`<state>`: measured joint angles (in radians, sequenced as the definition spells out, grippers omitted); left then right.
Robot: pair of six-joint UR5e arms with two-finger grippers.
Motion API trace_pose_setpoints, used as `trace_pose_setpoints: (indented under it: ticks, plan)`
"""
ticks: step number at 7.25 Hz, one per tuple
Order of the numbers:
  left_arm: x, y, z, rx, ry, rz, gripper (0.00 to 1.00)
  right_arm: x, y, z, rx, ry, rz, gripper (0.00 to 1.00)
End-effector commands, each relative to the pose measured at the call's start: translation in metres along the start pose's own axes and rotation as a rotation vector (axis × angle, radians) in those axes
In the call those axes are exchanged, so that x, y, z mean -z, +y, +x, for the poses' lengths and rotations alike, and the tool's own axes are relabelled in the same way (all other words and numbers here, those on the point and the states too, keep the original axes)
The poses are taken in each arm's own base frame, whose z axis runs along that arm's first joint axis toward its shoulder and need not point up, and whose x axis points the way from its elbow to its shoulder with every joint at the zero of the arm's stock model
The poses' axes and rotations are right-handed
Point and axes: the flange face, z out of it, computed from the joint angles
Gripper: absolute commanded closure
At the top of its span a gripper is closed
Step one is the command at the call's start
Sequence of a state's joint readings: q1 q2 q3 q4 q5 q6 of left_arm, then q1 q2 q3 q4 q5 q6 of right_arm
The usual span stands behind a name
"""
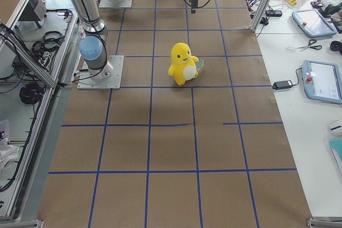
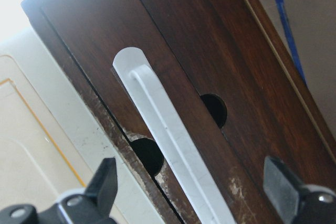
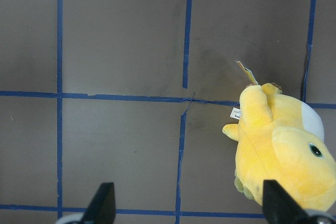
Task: Pull drawer sideways
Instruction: 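Move the left gripper down toward the white handle of the wooden drawer, then close the left gripper around the white drawer handle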
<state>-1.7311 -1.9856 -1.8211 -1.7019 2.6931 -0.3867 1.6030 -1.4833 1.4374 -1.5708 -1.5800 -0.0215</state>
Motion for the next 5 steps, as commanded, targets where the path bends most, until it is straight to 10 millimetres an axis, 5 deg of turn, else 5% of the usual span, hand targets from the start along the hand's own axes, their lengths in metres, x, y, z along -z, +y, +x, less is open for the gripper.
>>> trace_pose_setpoints:
  ticks: [1, 5]
  plan:
    - [-0.016, -0.004, 0.009, 0.006, -0.026, -0.027, 0.00, 0.000, 0.000, 0.000, 0.000, 0.000, 0.000, 0.00]
    - [-0.046, -0.011, -0.005, 0.037, -0.043, -0.065, 0.00, 0.000, 0.000, 0.000, 0.002, 0.000, 0.000, 0.00]
